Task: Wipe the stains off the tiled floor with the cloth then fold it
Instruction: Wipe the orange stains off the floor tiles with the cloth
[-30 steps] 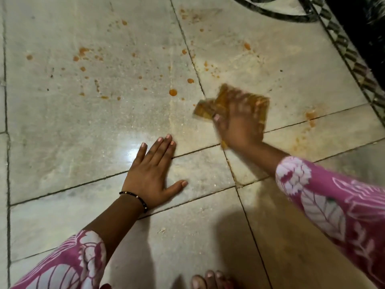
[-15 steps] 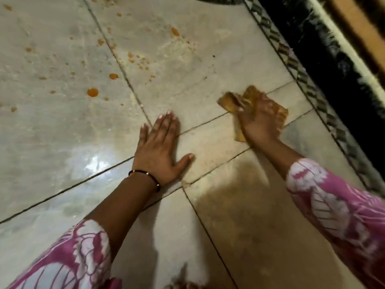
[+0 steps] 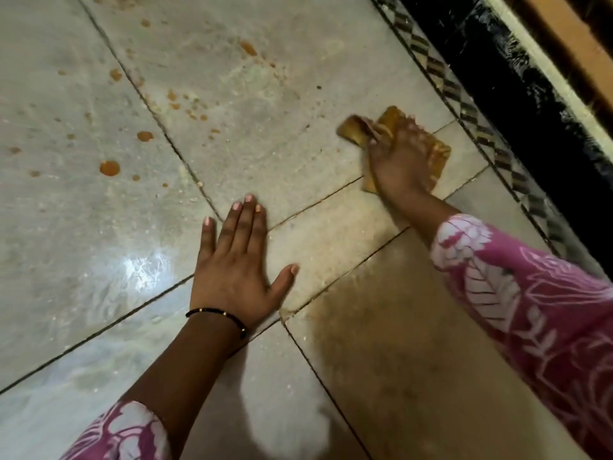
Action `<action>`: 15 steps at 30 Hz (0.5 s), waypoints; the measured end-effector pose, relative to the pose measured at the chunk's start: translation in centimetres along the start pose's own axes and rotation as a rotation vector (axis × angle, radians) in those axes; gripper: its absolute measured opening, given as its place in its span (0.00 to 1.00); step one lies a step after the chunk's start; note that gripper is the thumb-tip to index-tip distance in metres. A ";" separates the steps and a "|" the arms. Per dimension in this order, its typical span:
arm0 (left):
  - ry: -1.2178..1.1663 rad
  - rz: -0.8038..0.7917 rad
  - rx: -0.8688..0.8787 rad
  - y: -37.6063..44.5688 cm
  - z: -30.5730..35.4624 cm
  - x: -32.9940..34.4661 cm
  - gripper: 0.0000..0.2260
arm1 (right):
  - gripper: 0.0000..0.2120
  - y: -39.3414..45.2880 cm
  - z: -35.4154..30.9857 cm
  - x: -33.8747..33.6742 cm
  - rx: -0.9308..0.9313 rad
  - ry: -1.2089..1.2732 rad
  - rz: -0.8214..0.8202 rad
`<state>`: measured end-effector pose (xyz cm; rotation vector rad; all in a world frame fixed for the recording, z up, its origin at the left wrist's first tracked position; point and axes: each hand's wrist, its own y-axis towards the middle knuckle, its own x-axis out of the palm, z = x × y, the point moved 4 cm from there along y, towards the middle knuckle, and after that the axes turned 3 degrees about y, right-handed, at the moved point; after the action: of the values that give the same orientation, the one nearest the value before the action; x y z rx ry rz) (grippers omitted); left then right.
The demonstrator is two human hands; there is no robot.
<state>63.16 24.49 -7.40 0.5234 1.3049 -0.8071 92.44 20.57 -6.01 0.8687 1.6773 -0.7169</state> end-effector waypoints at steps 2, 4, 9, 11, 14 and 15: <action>-0.001 -0.004 0.000 -0.1 0.0 0.0 0.38 | 0.32 -1.7 -3.6 0.7 -0.045 0.050 -0.040; -0.008 0.000 0.008 -0.1 -0.1 -0.1 0.38 | 0.30 -6.2 -4.6 0.9 -0.334 0.077 -0.093; -0.011 0.011 0.008 0.0 0.0 0.0 0.38 | 0.30 -4.2 2.1 -0.5 -0.346 -0.011 -0.074; -0.006 0.006 0.005 -0.1 0.1 0.0 0.38 | 0.27 1.2 1.9 -0.8 -0.118 0.022 -0.018; -0.001 0.001 -0.006 -0.3 0.2 -0.1 0.38 | 0.24 2.3 -1.4 -0.5 0.011 0.093 -0.002; -0.004 -0.004 -0.006 -0.2 0.2 -0.1 0.38 | 0.24 0.4 -2.3 -0.2 -0.066 0.102 -0.015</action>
<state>63.10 24.27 -7.22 0.5138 1.3047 -0.8068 91.62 22.58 -5.22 0.8595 1.7902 -0.6333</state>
